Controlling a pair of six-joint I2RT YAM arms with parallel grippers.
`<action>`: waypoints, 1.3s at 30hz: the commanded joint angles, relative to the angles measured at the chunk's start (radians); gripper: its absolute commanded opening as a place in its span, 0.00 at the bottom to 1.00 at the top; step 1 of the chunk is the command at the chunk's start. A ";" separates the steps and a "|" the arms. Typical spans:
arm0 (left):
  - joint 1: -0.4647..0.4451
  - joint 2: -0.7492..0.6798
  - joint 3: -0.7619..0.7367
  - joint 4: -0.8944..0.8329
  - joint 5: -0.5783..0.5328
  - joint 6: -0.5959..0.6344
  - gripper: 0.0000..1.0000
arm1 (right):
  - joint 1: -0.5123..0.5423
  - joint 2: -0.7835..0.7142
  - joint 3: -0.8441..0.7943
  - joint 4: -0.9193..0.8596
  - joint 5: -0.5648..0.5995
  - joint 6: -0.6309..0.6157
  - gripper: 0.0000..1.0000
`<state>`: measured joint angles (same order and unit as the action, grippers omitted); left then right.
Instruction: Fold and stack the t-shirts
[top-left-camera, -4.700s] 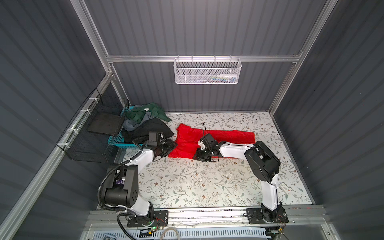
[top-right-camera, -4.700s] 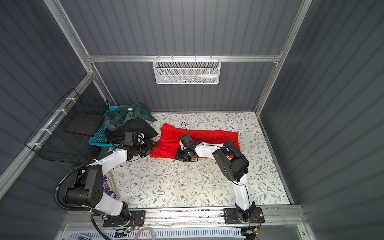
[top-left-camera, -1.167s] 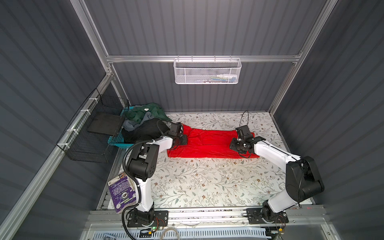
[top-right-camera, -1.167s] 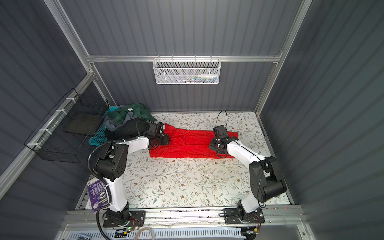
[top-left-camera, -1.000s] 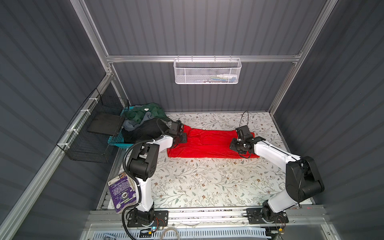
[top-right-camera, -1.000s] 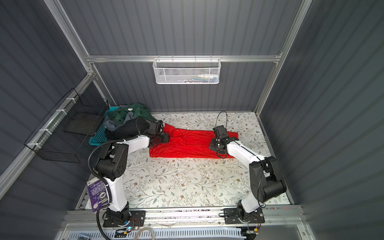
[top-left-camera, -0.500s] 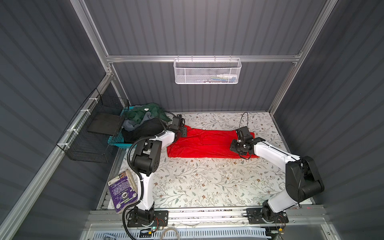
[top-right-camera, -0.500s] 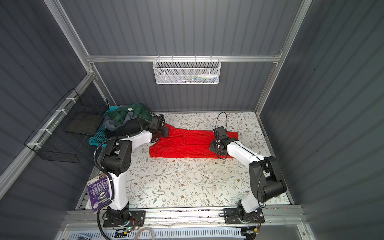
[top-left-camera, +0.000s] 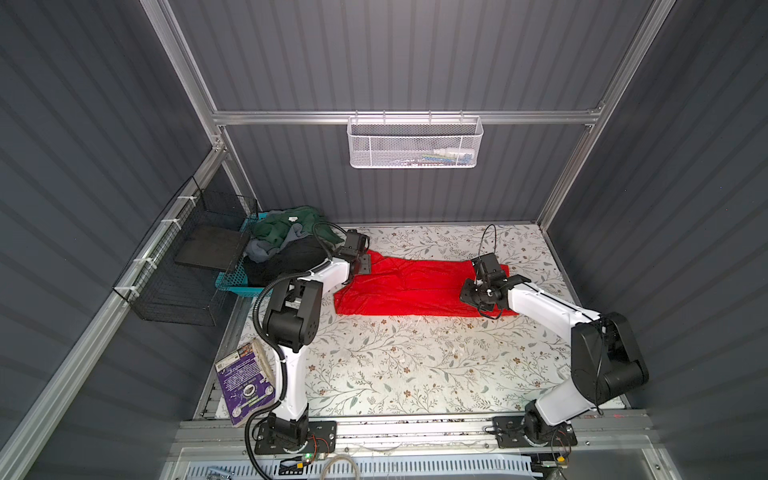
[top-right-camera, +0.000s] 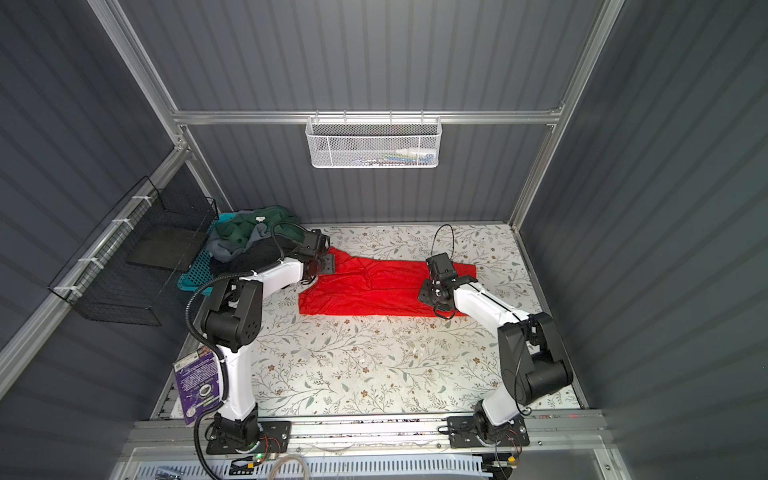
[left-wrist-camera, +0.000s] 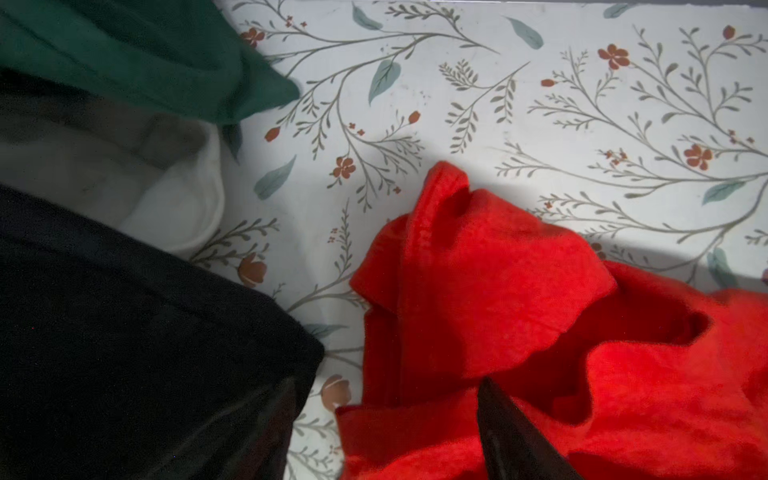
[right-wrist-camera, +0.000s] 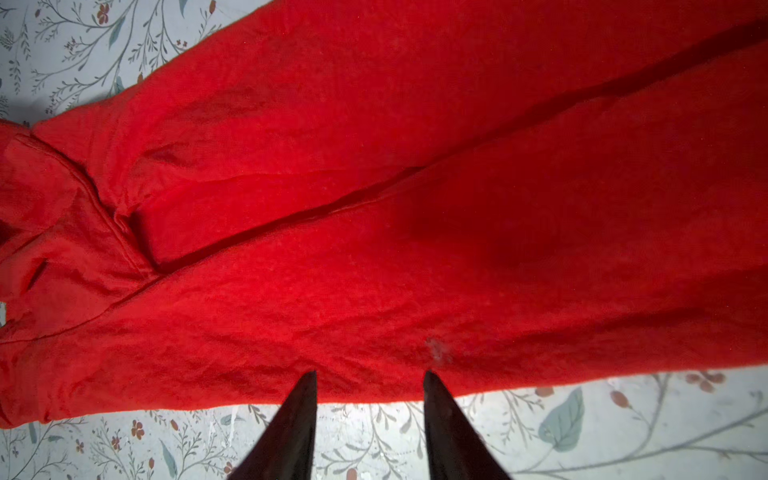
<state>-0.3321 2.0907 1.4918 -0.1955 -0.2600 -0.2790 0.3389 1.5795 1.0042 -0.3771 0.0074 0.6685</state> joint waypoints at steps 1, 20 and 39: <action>0.047 -0.019 0.030 -0.053 0.056 -0.104 0.70 | -0.005 -0.014 -0.007 -0.039 0.005 -0.013 0.44; 0.142 0.002 -0.070 0.103 0.492 -0.275 0.52 | -0.007 -0.012 0.005 -0.056 0.024 -0.021 0.44; 0.142 -0.026 -0.151 0.124 0.496 -0.270 0.37 | -0.008 0.002 -0.001 -0.050 0.009 -0.014 0.44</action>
<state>-0.1902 2.0922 1.3552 -0.0559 0.2367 -0.5613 0.3344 1.5791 1.0042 -0.4152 0.0143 0.6613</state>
